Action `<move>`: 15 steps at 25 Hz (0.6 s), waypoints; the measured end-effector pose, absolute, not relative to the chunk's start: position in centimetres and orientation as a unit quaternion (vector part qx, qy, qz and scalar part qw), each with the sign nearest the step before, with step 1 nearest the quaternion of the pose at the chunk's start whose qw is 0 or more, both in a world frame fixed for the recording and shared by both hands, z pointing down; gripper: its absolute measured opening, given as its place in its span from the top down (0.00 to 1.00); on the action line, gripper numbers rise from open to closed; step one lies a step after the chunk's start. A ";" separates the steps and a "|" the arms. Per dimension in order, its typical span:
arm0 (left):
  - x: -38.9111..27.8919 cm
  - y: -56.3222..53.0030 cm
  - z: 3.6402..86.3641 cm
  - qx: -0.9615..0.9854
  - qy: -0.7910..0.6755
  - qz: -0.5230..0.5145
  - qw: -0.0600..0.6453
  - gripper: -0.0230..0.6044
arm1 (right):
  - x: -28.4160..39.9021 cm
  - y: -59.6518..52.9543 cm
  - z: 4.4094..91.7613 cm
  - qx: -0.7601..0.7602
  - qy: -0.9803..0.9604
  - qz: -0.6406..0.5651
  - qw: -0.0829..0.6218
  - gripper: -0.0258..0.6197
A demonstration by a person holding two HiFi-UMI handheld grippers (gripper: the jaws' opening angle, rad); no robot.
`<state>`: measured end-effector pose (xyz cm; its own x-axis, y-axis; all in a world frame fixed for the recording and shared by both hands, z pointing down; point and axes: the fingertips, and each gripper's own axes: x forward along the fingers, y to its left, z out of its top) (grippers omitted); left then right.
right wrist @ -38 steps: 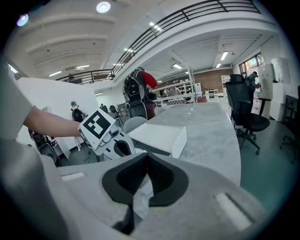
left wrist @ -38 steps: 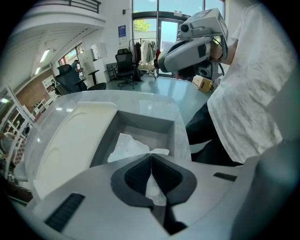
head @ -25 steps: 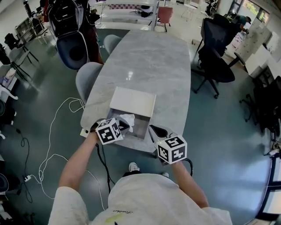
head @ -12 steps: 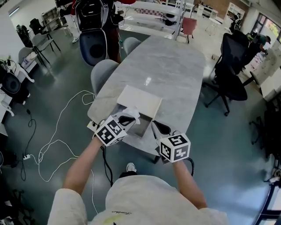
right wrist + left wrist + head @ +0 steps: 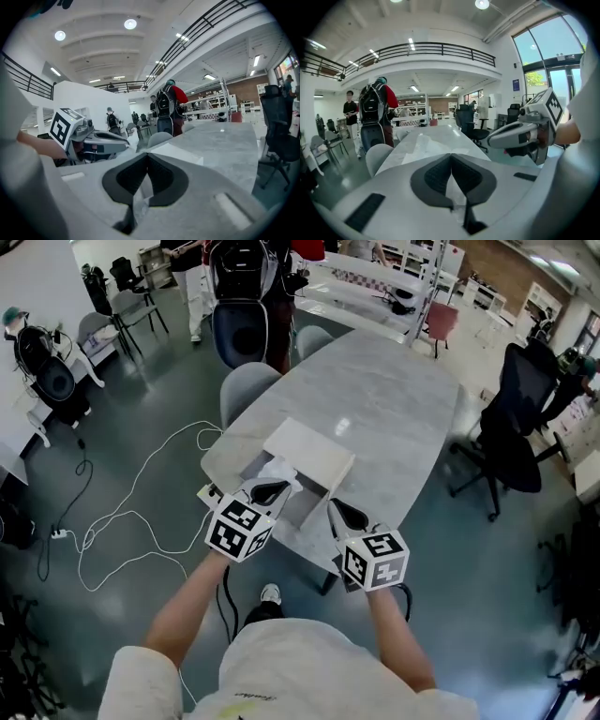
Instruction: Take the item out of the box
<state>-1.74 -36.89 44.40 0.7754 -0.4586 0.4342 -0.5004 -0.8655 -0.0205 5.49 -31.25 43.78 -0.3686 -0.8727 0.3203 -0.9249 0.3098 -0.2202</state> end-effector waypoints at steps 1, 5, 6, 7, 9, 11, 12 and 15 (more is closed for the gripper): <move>-2.2 -36.5 44.0 0.938 -0.271 0.208 0.053 0.94 | 5.2 -31.0 43.7 0.554 -0.809 0.183 0.071 0.95; -3.6 -35.1 42.6 0.928 -0.325 0.165 0.081 0.94 | 4.3 -30.0 42.9 0.543 -0.819 0.170 0.072 0.95; -4.1 -34.7 42.5 0.926 -0.332 0.158 0.087 0.94 | 3.9 -29.7 42.7 0.541 -0.821 0.167 0.072 0.95; -4.5 -34.2 42.5 0.924 -0.338 0.153 0.093 0.94 | 3.5 -29.4 42.6 0.540 -0.822 0.163 0.072 0.95; -5.2 -33.4 42.6 0.920 -0.347 0.148 0.102 0.94 | 3.0 -28.7 42.4 0.538 -0.824 0.159 0.074 0.95; -5.5 -32.6 42.8 0.917 -0.355 0.148 0.109 0.94 | 2.9 -28.0 42.3 0.537 -0.826 0.157 0.074 0.95; -5.5 -32.3 42.8 0.915 -0.358 0.148 0.111 0.94 | 3.0 -27.7 42.3 0.536 -0.826 0.157 0.074 0.95; -5.7 -31.4 42.7 0.913 -0.364 0.145 0.115 0.94 | 2.9 -26.9 41.9 0.534 -0.829 0.153 0.074 0.95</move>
<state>-5.72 -31.41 42.65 0.6924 -0.6316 0.3486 -0.6986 -0.7078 0.1052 2.89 -26.88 41.89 -0.4198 -0.8615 0.2857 -0.9067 0.3838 -0.1750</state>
